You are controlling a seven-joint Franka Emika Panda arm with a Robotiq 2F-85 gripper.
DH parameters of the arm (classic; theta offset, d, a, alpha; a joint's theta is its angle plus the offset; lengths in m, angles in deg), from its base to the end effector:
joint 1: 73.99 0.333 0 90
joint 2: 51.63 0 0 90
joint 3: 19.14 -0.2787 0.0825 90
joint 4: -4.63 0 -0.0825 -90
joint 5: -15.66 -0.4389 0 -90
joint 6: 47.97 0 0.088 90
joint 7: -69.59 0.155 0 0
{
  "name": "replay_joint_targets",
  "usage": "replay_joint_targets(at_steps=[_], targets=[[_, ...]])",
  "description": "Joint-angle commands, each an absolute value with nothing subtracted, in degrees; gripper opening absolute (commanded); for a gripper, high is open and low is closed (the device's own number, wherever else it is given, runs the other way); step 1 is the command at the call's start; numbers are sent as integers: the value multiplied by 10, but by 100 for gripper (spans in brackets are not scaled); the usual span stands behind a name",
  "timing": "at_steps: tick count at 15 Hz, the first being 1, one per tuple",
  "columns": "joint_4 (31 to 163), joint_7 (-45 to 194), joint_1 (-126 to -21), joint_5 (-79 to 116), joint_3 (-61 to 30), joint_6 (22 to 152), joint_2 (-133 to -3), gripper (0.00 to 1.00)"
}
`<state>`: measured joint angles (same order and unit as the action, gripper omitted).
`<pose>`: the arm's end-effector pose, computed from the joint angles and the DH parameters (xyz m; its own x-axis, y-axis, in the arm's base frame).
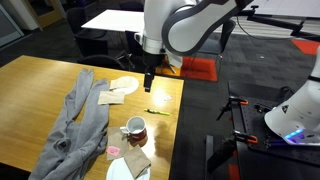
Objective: Move the cup to the right then put the marker in the cup
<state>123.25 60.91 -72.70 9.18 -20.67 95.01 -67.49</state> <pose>0.6356 0.0343 0.1898 0.9821 0.1072 0.1552 0.1184 -0.9908 -0.0651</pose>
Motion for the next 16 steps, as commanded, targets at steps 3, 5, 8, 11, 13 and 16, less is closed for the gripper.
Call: replay_joint_targets(at_steps=[3, 5, 8, 11, 13, 16], targets=[[1131, 685, -715, 125, -201, 953, -779, 100], [1105, 707, -709, 133, -201, 946, -806, 100], [1083, 699, -707, 131, -215, 924, -830, 100], [1106, 693, -712, 130, -214, 948, -825, 100], [1106, 692, -713, 130, -214, 948, -825, 100], [1106, 692, -714, 130, -214, 948, -825, 100]])
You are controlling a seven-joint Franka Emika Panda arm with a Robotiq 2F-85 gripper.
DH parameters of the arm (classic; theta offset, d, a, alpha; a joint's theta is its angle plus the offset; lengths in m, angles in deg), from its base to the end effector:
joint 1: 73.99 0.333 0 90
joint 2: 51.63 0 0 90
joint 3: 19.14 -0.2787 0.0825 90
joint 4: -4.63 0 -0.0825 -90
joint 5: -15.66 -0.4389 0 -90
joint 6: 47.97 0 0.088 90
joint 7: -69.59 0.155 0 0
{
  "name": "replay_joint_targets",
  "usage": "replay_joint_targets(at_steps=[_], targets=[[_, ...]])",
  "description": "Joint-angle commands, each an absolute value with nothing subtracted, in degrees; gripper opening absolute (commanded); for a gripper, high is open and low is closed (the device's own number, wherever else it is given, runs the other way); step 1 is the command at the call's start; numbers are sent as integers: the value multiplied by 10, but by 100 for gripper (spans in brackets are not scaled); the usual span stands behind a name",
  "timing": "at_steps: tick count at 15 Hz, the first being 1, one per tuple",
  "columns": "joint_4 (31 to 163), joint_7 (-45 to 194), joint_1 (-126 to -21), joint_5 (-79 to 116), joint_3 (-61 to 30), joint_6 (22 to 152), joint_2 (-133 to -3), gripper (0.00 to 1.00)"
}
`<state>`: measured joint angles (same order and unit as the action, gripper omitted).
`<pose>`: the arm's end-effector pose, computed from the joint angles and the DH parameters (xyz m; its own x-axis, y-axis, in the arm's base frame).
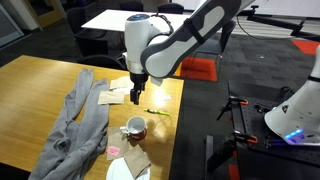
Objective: Move the cup to the right then put the marker in the cup
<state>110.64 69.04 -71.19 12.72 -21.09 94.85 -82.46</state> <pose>0.6754 0.0578 0.1216 0.9936 0.0446 0.1035 0.0501 -0.9974 -0.0515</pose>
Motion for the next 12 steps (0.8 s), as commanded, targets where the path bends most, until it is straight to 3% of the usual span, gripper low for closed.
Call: replay_joint_targets(at_steps=[1, 12], targets=[[1106, 692, -714, 130, -214, 948, -825, 100], [1124, 704, -701, 139, -210, 979, -823, 100]])
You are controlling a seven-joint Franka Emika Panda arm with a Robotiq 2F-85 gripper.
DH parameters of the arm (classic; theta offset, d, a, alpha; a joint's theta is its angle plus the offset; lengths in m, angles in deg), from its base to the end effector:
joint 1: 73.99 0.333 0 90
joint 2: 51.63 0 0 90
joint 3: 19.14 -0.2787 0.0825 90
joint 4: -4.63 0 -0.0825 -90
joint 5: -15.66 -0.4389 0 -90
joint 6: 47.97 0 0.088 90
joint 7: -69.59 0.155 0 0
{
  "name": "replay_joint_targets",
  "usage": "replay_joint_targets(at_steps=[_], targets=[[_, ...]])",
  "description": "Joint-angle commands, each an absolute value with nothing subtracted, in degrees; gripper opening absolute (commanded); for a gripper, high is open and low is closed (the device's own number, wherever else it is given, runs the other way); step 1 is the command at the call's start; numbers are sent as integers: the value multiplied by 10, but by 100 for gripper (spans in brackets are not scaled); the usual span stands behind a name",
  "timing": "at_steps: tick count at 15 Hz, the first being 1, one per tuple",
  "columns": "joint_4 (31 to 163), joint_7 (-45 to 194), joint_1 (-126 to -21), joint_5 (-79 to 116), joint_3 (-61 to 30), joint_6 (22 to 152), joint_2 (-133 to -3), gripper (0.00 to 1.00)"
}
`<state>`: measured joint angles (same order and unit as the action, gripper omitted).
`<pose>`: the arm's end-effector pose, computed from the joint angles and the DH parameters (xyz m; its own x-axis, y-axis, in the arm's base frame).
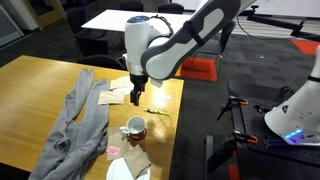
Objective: Move the cup to the right then put the marker in the cup
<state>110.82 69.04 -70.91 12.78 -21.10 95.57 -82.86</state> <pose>0.6741 0.0610 0.1167 0.9931 0.0498 0.1059 0.0554 -0.9972 -0.0507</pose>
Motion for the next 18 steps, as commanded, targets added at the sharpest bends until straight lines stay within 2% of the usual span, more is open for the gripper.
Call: replay_joint_targets(at_steps=[1, 8, 18], targets=[[1128, 707, -698, 141, -209, 985, -823, 100], [1149, 725, -691, 137, -205, 993, -829, 100], [1123, 711, -702, 120, -220, 1051, -903, 100]])
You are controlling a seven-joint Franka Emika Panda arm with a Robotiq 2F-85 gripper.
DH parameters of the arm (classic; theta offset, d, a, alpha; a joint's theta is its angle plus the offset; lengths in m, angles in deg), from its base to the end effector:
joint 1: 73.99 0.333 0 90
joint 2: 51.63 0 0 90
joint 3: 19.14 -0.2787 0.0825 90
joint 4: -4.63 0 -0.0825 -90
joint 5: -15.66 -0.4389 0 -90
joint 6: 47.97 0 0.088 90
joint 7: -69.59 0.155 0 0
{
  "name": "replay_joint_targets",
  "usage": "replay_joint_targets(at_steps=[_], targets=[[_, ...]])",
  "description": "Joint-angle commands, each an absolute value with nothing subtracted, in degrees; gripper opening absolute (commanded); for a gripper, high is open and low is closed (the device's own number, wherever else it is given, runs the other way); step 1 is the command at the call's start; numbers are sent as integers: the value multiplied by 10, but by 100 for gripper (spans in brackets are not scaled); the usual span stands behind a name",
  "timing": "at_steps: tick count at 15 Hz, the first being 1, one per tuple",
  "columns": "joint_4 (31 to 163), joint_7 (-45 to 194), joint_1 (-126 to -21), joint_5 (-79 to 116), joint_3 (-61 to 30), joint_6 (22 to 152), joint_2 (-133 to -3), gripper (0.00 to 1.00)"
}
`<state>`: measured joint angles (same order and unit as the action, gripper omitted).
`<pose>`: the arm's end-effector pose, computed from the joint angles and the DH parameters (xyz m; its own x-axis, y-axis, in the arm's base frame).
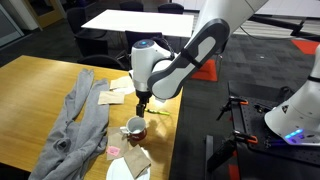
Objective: Move the cup to the right then put the marker in the cup
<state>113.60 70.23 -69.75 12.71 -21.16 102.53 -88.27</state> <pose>0.6455 0.0723 0.0451 0.9955 0.0442 0.0834 0.0485 -0.9975 -0.0510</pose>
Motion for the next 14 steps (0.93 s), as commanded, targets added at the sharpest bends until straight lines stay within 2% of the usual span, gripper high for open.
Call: replay_joint_targets(at_steps=[1, 14], targets=[[1121, 709, -705, 116, -223, 1060, -909, 100], [1073, 718, -692, 119, -224, 1080, -968, 100]])
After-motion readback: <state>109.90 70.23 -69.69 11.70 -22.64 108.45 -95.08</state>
